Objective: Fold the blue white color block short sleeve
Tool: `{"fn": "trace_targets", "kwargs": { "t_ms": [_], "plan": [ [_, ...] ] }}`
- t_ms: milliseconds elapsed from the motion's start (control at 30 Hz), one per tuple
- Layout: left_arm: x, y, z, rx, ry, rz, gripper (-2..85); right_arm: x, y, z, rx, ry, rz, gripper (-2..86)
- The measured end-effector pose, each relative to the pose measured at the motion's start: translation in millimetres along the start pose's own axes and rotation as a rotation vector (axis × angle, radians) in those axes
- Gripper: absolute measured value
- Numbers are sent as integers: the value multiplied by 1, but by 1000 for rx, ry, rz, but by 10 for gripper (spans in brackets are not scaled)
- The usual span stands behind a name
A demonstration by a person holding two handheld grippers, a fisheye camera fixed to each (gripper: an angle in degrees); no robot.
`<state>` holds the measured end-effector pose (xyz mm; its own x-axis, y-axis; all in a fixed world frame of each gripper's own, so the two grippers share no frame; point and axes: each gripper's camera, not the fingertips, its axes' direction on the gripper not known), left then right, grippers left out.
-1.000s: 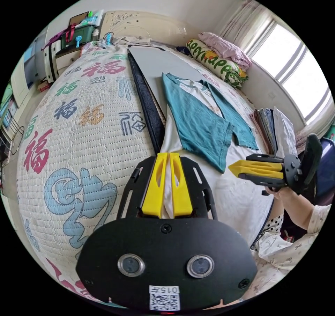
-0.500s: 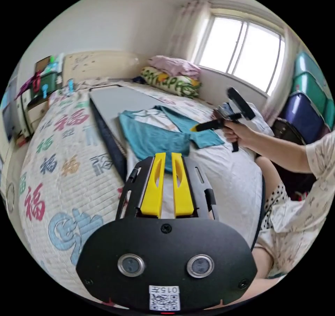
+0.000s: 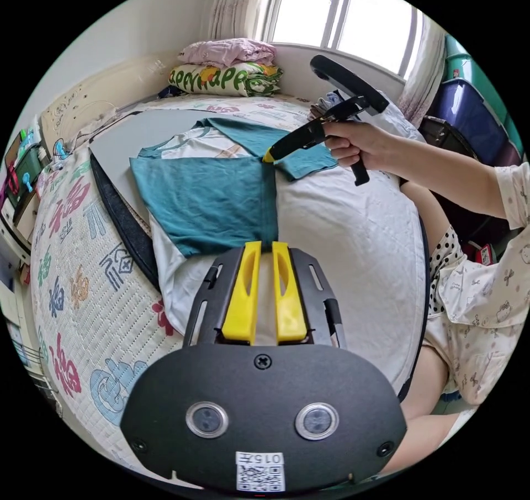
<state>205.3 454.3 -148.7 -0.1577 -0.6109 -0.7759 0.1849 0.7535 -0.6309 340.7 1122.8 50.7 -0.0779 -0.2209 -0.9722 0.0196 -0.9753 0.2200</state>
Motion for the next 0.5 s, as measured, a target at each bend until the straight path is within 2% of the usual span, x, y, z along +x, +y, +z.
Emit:
{"fn": "trace_targets", "kwargs": {
  "t_ms": [200,333,500],
  "plan": [
    [-8,8,-3,11,-14,17,12,-46,-7,-14,4,18,-40,3],
    [-14,15,6,-20,-29,28,26,-78,-4,-12,-9,67,-73,7],
    [-42,41,1,-12,51,-11,56,-101,-4,-30,-4,40,-107,35]
  ]
}}
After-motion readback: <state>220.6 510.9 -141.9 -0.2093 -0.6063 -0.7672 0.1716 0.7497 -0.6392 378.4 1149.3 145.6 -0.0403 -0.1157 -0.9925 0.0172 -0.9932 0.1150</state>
